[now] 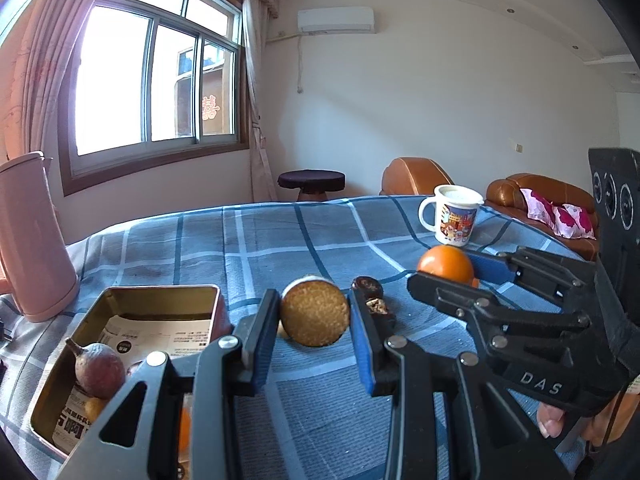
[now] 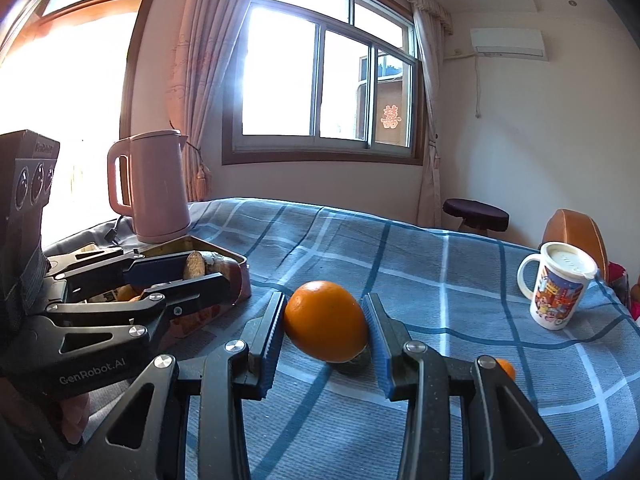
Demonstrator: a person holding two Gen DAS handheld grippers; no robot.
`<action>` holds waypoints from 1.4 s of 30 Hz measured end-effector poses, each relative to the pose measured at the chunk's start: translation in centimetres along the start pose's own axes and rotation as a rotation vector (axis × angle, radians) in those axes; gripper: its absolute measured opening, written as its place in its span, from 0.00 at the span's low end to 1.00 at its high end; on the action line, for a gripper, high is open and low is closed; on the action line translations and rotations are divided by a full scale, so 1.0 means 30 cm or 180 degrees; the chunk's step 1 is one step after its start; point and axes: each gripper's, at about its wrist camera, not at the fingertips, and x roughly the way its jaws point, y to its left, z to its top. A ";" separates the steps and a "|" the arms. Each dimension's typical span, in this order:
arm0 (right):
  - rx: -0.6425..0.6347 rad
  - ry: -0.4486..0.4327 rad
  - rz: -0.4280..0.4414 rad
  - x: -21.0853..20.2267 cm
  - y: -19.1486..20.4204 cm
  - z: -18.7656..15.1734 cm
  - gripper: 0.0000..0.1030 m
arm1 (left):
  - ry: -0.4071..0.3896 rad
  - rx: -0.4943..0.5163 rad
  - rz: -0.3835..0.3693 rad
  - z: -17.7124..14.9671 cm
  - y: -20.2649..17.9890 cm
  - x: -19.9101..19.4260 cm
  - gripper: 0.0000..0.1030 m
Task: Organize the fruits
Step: 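Carry the golden cake in the left tool while the right tool carries the orange toward the tin box, then open the right tool over the tin box while the left tool releases the golden cake into it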
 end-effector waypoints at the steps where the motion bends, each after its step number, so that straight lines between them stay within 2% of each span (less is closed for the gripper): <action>1: -0.0003 0.0006 0.0019 0.004 0.008 0.002 0.40 | -0.0002 -0.0006 0.0005 0.000 0.006 -0.004 0.35; 24: -0.0206 0.0077 0.0341 0.094 0.196 0.042 0.40 | -0.0053 -0.0255 0.0196 -0.006 0.177 -0.086 0.35; 42: -0.0320 0.0113 0.0572 0.154 0.332 0.073 0.40 | -0.0029 -0.0524 0.0472 -0.040 0.366 -0.144 0.35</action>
